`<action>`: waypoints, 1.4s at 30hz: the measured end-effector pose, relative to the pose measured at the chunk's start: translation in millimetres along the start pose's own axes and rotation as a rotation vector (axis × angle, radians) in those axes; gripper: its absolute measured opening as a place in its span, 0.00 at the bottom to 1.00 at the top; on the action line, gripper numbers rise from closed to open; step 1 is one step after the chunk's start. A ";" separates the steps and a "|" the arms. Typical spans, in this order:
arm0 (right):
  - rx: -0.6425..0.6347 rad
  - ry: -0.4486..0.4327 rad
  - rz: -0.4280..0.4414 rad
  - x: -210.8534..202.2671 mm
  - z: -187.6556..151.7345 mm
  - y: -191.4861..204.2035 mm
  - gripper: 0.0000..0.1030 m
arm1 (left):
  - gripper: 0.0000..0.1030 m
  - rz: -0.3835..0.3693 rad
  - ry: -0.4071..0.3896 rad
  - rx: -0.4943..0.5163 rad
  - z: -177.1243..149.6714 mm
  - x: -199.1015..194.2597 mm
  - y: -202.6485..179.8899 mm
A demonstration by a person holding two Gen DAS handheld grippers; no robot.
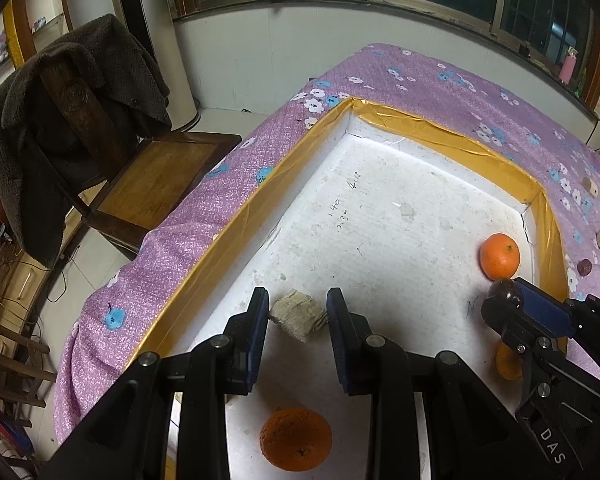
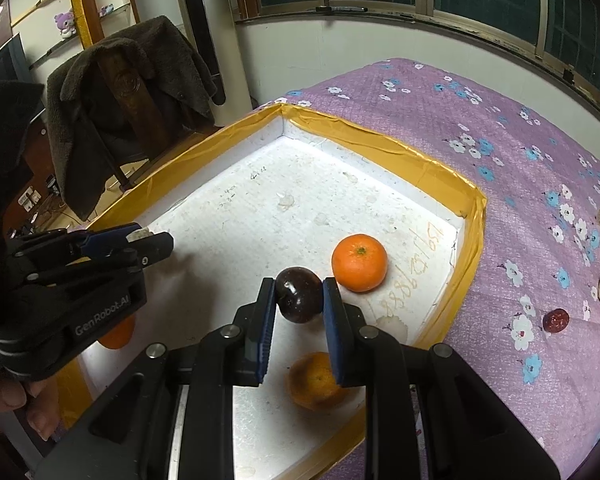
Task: Organize fruits
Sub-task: 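Carry the plum in the right tool while the left tool carries the cube to the tray, then open the right tool to drop the plum while the left tool releases the cube in the tray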
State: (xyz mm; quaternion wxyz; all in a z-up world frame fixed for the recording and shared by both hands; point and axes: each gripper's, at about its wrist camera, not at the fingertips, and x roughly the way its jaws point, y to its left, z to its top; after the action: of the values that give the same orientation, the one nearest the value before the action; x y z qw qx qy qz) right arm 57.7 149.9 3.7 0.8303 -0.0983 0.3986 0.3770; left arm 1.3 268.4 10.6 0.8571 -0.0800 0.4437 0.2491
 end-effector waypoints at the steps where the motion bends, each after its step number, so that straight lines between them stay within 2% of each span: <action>1: 0.000 0.000 -0.001 0.1 -0.2 -0.2 0.24 | 0.28 -0.001 0.002 0.001 -0.1 0.2 -0.1; 11: -0.001 0.017 -0.001 3.4 -0.9 -1.2 0.25 | 0.31 -0.010 0.048 -0.018 -0.1 7.0 4.1; 13: 0.000 0.024 -0.001 4.6 -1.2 -0.7 0.25 | 0.44 -0.009 0.048 -0.029 -0.9 5.6 7.4; 14: 0.002 0.025 -0.002 4.6 -1.4 -0.7 0.25 | 0.61 -0.014 0.048 -0.046 -1.4 4.2 10.1; 15: 0.002 0.025 -0.003 4.0 -1.7 -0.7 0.25 | 0.73 -0.021 0.045 -0.063 -1.6 2.3 12.4; 16: 0.003 0.027 -0.006 3.7 -1.7 -0.9 0.26 | 0.77 -0.029 0.037 -0.082 -1.8 -0.8 15.6; 17: 0.004 0.034 -0.009 3.0 -1.7 -1.4 0.29 | 0.78 -0.031 0.030 -0.095 -1.6 -3.3 17.8; 20: 0.011 0.020 -0.006 -7.2 -3.9 -4.3 0.56 | 0.78 -0.032 0.010 -0.125 -1.2 -14.1 20.4; 21: 0.014 0.008 -0.008 -12.8 -5.4 -5.9 0.60 | 0.78 -0.034 0.003 -0.131 -0.8 -17.3 19.4; 23: 0.027 -0.021 -0.018 -27.0 -8.2 -11.8 0.60 | 0.78 -0.048 -0.016 -0.134 -0.1 -25.4 12.9; 25: 0.052 -0.054 -0.022 -44.9 -12.7 -22.7 0.61 | 0.78 -0.067 -0.038 -0.112 -0.4 -34.7 -1.0; 27: 0.080 -0.090 -0.038 -65.2 -20.2 -38.9 0.67 | 0.79 -0.090 -0.072 -0.066 -1.3 -45.4 -22.1; 29: 0.117 -0.122 -0.079 -83.6 -31.7 -61.5 0.74 | 0.79 -0.111 -0.100 -0.012 -3.3 -54.0 -46.3; 31: 0.172 -0.144 -0.131 -99.1 -46.9 -90.9 0.75 | 0.79 -0.143 -0.123 0.049 -6.3 -61.3 -72.7; 35: 0.328 -0.123 -0.250 -115.2 -82.5 -166.4 0.75 | 0.79 -0.214 -0.128 0.180 -14.6 -63.6 -134.6; 38: 0.446 -0.090 -0.309 -114.5 -102.7 -219.5 0.74 | 0.79 -0.250 -0.121 0.252 -20.5 -57.0 -176.0; 42: 0.532 -0.060 -0.326 -103.4 -107.3 -262.3 0.61 | 0.79 -0.266 -0.085 0.311 -25.1 -38.8 -216.4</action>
State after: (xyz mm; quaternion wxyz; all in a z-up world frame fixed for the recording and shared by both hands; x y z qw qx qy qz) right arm 138.2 -139.2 -27.3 0.8877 0.0710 0.4375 0.1243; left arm 72.3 58.8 8.6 0.9024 0.0058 0.4258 0.0654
